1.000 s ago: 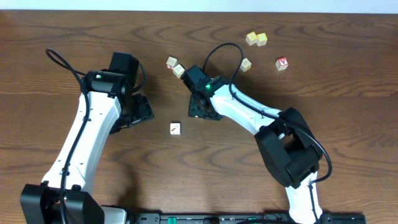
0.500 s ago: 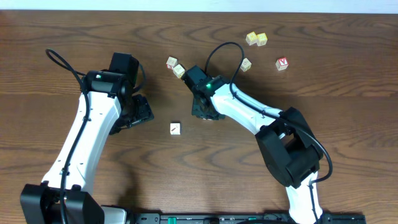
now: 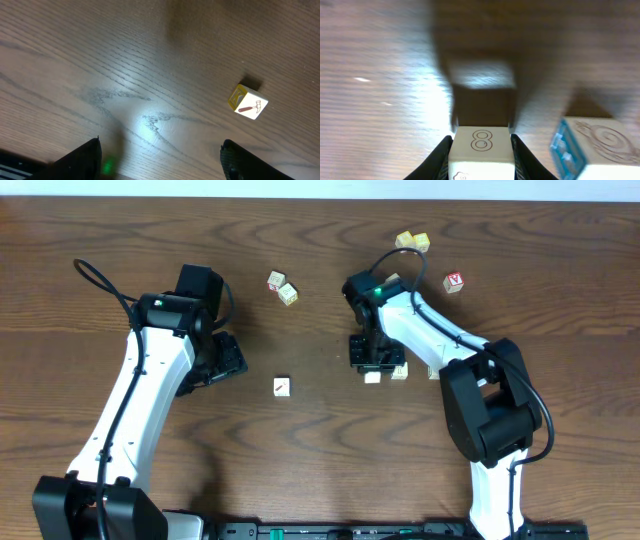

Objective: Lift 4 blocks
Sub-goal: 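Grasp the 8 frog block with the right gripper, place in the row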

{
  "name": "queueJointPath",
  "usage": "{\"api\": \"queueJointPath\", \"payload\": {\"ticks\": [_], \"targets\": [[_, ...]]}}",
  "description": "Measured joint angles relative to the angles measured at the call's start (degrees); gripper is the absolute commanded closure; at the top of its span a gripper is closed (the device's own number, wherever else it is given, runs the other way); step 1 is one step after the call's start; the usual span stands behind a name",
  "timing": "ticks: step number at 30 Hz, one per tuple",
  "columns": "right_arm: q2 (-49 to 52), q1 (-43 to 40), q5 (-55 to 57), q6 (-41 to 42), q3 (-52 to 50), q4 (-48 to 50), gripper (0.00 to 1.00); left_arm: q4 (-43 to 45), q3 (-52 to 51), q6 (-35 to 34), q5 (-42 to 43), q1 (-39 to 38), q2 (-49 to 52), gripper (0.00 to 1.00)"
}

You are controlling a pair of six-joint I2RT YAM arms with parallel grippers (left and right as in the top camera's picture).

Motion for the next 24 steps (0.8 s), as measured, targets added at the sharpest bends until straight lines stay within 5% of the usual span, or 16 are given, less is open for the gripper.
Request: {"api": "queueJointPath", "payload": {"ticks": [15, 24], "targets": [[0.0, 0.0, 0.1, -1.5, -0.1, 3.4, 0.71, 0.0, 0.0, 0.0, 0.0, 0.0, 0.0, 0.24], [0.0, -0.1, 0.5, -2.5, -0.1, 4.0, 0.57, 0.0, 0.0, 0.0, 0.0, 0.0, 0.0, 0.24]]}}
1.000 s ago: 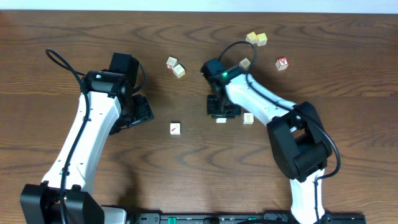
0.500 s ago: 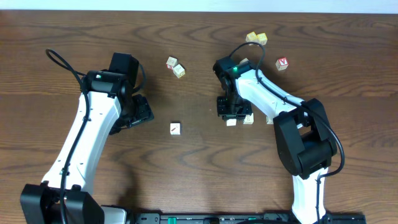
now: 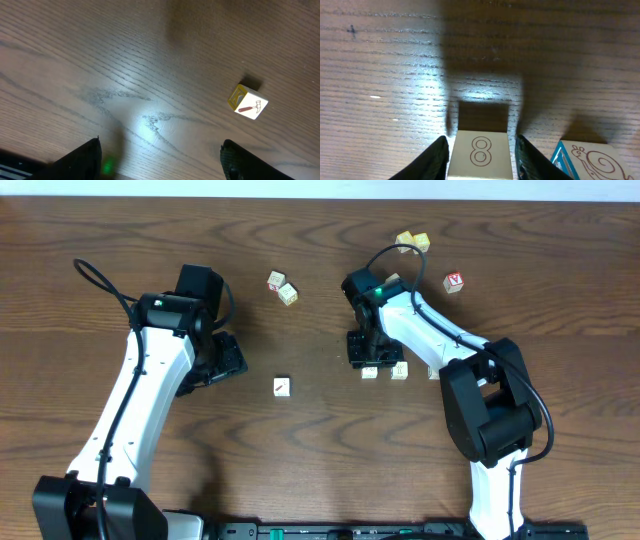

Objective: Lift 4 blocks
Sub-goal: 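Grasp the 8 frog block with the right gripper, place in the row, then move the right arm aside and the left gripper toward the 4 block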

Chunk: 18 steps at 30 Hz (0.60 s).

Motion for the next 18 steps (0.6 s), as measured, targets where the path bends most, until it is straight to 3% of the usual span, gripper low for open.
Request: {"api": "queueJointPath", "payload": {"ticks": [7, 18], "targets": [[0.1, 0.0, 0.2, -0.4, 1.8, -4.0, 0.52, 0.0, 0.0, 0.0, 0.0, 0.0, 0.0, 0.24], [0.3, 0.3, -1.2, -4.3, 20.5, -17.2, 0.29, 0.0, 0.0, 0.0, 0.0, 0.0, 0.0, 0.24]]}}
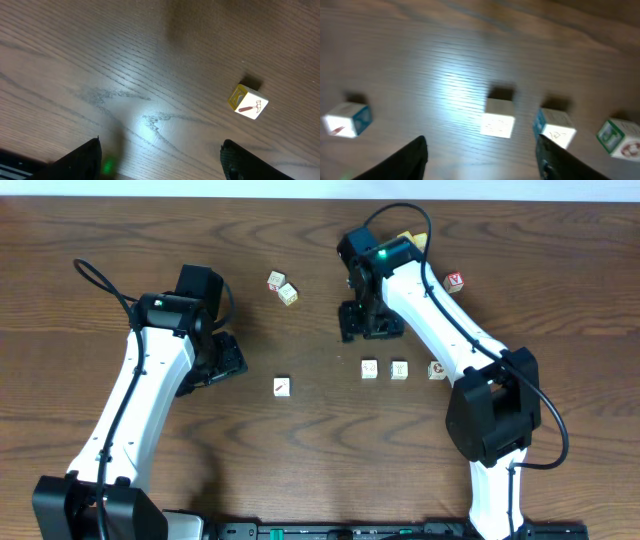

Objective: Lift 4 blocks
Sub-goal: 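Move the right arm aside and the left gripper toward the 4 block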

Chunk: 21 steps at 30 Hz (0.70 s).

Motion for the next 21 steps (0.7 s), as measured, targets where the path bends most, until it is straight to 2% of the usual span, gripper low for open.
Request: {"api": "queueJointPath", "payload": {"ticks": [1, 3, 6, 8, 10, 13, 17, 21], "targets": [[0.0, 0.2, -0.8, -0.5, 0.2, 0.2, 0.29, 0.0, 0.0, 0.0, 0.0, 0.0, 0.0, 0.23], [0.0, 1.6, -3.0, -0.9, 0.2, 1.4, 0.18, 0.2, 0.0, 0.0, 0.0, 0.0, 0.0, 0.24], [0.0, 4.7, -4.3, -1.4, -1.0, 5.0, 0.14, 0.7, 0.0, 0.0, 0.0, 0.0, 0.0, 0.24], [0.0, 7.9, -4.4, -1.1, -2.7, 6.8, 0.05, 0.5, 0.0, 0.0, 0.0, 0.0, 0.0, 0.24], [0.0, 10.4, -3.2, 0.3, -3.6, 6.8, 0.01, 0.3, 0.0, 0.9, 1.2, 0.0, 0.0, 0.24], [0.0, 12.1, -0.4, 2.6, -3.7, 6.2, 0.01, 1.2, 0.0, 4.9, 6.6, 0.0, 0.0, 0.24], [-0.1, 8.6, 2.4, 4.0, -1.7, 1.9, 0.01, 3.2, -0.3, 8.5, 11.5, -0.2, 0.0, 0.24], [-1.9, -0.5, 3.7, 3.9, 2.3, -2.6, 0.01, 5.0, -1.8, 9.8, 13.7, -0.4, 0.0, 0.24]]}}
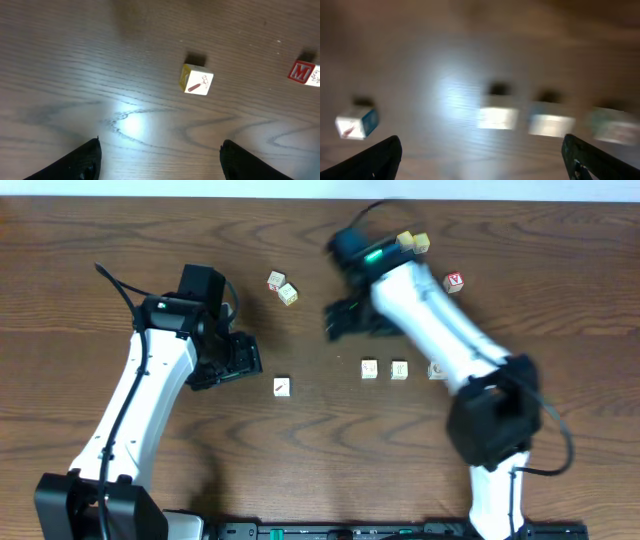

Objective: Lift 4 blocks
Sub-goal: 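Move the right arm aside and the left gripper toward the 4 block, then lower the left gripper and grasp the 4 hammer block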

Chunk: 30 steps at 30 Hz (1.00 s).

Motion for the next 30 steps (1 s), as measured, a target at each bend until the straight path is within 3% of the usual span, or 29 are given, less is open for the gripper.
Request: {"api": "queueJointPath", "payload": {"ticks": [6, 10, 17, 24, 27, 30], "targets": [[-5.7, -16.0, 1.6, -4.5, 1.9, -8.2, 0.01, 5.2, -2.1, 0.8, 3.0, -2.4, 2.6, 0.24], [-6.4, -21.1, 2.0, -7.3, 0.2, -10.0, 0.01, 8.0, -2.3, 1.0, 3.9, -6.3, 6.8, 0.24], [-6.4, -24.5, 2.0, -9.1, -6.2, -8.9, 0.01, 11.1, -2.3, 1.0, 3.5, -10.1, 16.0, 0.24], [-6.4, -25.5, 2.0, -9.3, -6.5, -7.9, 0.01, 12.9, -2.3, 1.0, 3.4, -10.9, 19.4, 0.26], [-6.4, -25.5, 1.9, -9.3, -6.5, -7.8, 0.01, 12.9, -2.3, 0.6, 3.3, -10.9, 20.4, 0.38], [-6.4, -25.5, 1.9, -9.3, -6.5, -7.7, 0.01, 13.3, -2.3, -0.2, 2.4, -11.0, 21.0, 0.39]]}}
